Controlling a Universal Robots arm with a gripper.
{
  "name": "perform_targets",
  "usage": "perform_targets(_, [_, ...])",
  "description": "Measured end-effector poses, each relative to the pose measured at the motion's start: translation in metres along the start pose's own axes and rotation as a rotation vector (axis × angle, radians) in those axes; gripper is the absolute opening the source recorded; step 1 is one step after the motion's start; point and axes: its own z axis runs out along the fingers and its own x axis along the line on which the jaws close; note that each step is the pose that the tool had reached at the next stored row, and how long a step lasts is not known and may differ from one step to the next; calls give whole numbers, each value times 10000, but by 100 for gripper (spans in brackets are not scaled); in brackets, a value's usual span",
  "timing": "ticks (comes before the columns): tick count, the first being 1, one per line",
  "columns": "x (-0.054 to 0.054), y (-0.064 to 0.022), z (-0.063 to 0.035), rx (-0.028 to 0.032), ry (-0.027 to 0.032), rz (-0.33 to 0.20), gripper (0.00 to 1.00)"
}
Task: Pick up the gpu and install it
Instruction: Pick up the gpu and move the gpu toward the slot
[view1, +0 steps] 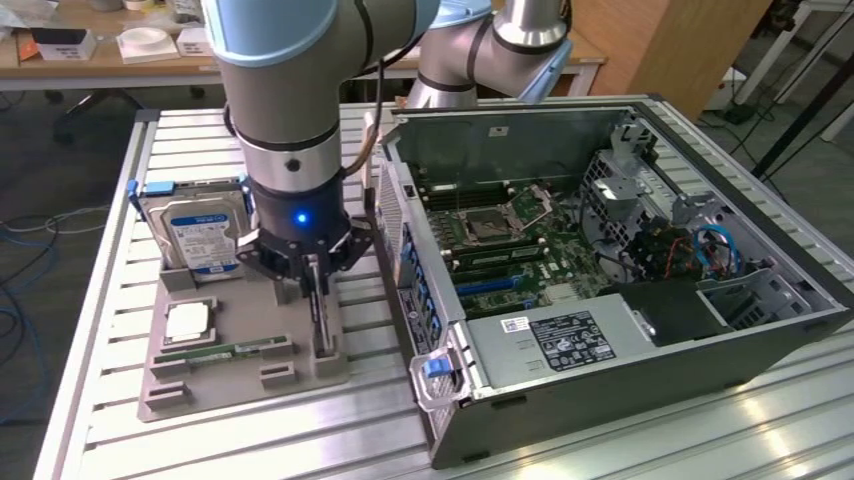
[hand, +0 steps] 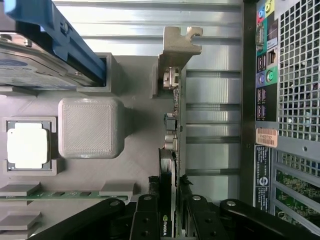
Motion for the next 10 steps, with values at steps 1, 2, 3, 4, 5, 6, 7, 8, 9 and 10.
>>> perform_targets(1, [0, 1, -15, 0, 1, 0, 26])
perform_targets(2, [0, 1, -32, 0, 1, 1, 26])
perform_targets(3, [-1, 2, -47, 0, 0, 0, 26])
perform_targets(4, [-1, 3, -64, 0, 0, 0, 26])
perform_targets(5, [-2, 3, -81, 0, 0, 0, 26])
perform_targets(6, [-2, 4, -98, 0, 0, 0, 26])
perform_targets(7, [-3, 5, -115, 0, 1, 0, 26])
perform_targets(8, [-3, 6, -133, 1, 0, 0, 26])
perform_targets(9, [-4, 6, -150, 0, 0, 0, 26])
perform_targets(10, [-4, 7, -167, 0, 0, 0, 26])
